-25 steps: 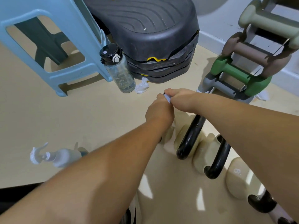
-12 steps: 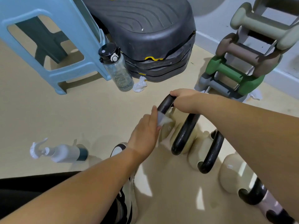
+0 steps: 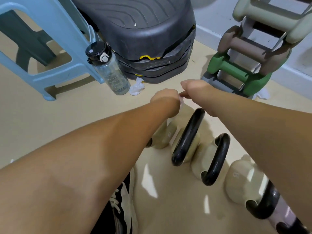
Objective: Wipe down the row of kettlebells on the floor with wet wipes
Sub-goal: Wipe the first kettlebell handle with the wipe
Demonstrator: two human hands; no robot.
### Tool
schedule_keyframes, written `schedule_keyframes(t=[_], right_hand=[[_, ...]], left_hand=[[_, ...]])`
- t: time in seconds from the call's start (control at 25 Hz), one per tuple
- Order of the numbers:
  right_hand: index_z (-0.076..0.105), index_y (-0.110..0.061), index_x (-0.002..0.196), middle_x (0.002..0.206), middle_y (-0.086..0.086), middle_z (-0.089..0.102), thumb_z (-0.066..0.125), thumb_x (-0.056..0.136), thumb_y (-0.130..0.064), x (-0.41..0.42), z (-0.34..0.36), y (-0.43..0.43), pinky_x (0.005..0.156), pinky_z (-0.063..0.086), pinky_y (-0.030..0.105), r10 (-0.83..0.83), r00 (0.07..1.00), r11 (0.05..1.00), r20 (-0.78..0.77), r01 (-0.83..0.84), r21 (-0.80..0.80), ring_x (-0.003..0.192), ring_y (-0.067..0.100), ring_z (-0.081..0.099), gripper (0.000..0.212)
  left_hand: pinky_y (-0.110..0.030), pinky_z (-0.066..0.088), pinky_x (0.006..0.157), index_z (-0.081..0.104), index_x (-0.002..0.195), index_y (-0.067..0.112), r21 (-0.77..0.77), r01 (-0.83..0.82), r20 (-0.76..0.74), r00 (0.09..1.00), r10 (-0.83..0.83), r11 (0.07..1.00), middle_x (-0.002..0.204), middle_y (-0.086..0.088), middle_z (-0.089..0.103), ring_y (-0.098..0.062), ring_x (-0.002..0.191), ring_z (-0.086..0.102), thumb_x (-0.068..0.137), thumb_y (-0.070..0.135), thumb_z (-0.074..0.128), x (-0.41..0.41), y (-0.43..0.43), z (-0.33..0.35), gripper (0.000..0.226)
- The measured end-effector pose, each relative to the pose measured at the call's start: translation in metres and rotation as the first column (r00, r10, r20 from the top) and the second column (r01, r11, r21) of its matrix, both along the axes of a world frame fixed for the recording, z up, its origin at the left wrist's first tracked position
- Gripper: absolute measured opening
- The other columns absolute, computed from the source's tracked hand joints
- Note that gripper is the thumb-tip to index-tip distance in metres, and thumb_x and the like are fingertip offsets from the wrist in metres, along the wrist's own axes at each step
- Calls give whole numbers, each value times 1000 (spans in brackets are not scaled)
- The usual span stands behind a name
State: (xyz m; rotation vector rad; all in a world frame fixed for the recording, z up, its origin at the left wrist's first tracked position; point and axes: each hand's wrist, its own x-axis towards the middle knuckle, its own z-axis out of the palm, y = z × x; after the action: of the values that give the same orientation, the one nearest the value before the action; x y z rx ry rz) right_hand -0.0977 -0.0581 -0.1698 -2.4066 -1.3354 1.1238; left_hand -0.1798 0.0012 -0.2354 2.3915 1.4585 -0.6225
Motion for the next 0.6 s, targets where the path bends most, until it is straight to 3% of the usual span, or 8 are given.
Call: schedule_keyframes(t=[0.08, 0.12, 0.24, 0.36, 0.44, 0.52, 0.6], right_hand=[[53, -8, 80, 71, 4, 39, 40, 97, 0, 2, -7, -3, 91, 43, 38, -45, 999, 998, 4, 44, 42, 99, 32, 52, 23], [53, -7, 79, 77, 7, 46, 42, 95, -3, 3, -15, -7, 91, 42, 37, -12, 999, 999, 47, 11, 35, 97, 30, 51, 20], [64, -9, 100, 93, 8, 57, 41, 91, -14, -3, -19, -11, 85, 41, 36, -60, 996, 996, -60, 63, 63, 92, 27, 50, 26], [61, -4, 91, 86, 8, 52, 39, 95, -13, -7, -14, -10, 71, 37, 30, 3, 996, 994, -85, 6, 106, 82, 25, 44, 25], [59, -5, 87, 83, 7, 52, 39, 96, -13, -12, -9, -11, 69, 40, 30, 53, 992, 993, -112, -41, 109, 86, 28, 46, 24], [65, -4, 107, 105, 11, 62, 40, 96, -10, -17, -7, -14, 87, 47, 32, 42, 992, 997, -121, -34, 67, 106, 34, 53, 27], [62, -8, 125, 131, 11, 60, 42, 93, -8, -20, -7, -15, 107, 41, 38, -14, 991, 999, -134, 20, 42, 124, 33, 50, 38]], left_hand=[[-33, 49, 66, 55, 89, 13, -39, -14, 56, 998, 16, 999, 86, -5, 60, -28, 77, 60, 99, 28, 47, 6, 10, 7, 19], [-33, 50, 65, 55, 91, 13, -66, -20, 112, 993, 27, 998, 84, -5, 58, -28, 75, 60, 98, 27, 46, 3, 8, 8, 19], [-37, 44, 65, 50, 123, 23, 10, -11, 307, 952, 7, 1000, 97, -7, 58, -34, 87, 59, 95, 23, 46, -37, -15, -2, 28], [-42, 48, 71, 27, 149, 32, 129, -36, 499, 866, -33, 991, 107, -8, 52, -32, 90, 57, 102, 31, 46, -94, -58, -12, 51], [-41, 48, 84, 13, 160, 29, 67, -97, 581, 813, 40, 993, 117, -6, 51, -26, 100, 53, 106, 34, 43, -135, -89, -20, 62], [-33, 43, 90, 2, 163, 26, -9, -143, 602, 789, 120, 990, 124, -2, 49, -23, 109, 50, 107, 35, 40, -155, -106, -25, 67], [-34, 44, 91, 6, 162, 22, 9, -165, 572, 810, 131, 986, 129, -4, 51, -24, 113, 51, 107, 37, 39, -150, -101, -24, 66]])
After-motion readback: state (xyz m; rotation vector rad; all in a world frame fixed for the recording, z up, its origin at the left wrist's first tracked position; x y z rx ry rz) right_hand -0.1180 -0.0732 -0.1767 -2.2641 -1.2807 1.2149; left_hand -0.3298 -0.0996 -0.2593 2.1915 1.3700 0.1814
